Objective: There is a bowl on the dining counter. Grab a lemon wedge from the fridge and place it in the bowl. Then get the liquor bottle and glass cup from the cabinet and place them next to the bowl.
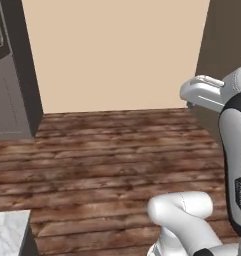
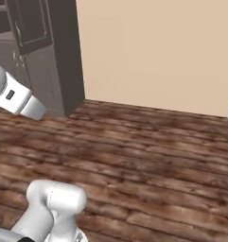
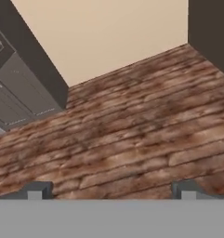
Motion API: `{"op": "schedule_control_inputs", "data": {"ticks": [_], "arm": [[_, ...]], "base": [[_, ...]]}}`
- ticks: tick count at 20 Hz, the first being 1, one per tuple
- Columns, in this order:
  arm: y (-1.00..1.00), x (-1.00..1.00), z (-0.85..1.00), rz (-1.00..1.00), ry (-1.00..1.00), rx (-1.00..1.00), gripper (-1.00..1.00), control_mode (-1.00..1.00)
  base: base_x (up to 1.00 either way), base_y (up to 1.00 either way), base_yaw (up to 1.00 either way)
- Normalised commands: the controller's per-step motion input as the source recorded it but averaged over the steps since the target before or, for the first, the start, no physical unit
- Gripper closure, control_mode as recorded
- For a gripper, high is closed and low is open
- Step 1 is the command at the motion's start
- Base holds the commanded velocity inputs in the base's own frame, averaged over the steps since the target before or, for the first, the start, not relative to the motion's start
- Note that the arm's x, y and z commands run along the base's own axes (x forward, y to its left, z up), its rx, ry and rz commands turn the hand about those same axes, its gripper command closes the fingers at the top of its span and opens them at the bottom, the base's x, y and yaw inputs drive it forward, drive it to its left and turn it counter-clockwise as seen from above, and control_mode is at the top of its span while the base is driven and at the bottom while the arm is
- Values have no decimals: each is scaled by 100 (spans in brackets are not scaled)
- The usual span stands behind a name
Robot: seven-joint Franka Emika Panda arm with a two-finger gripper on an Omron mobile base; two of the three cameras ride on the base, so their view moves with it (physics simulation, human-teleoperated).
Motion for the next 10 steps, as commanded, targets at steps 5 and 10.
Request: {"op": "schedule_control_inputs", "data": {"ticks": [5, 10], "arm": [[0, 0, 0, 0, 0, 0, -100, 100], [0, 0, 0, 0, 0, 0, -100, 100]], "base": [[100, -21, 49], [100, -13, 57]]}}
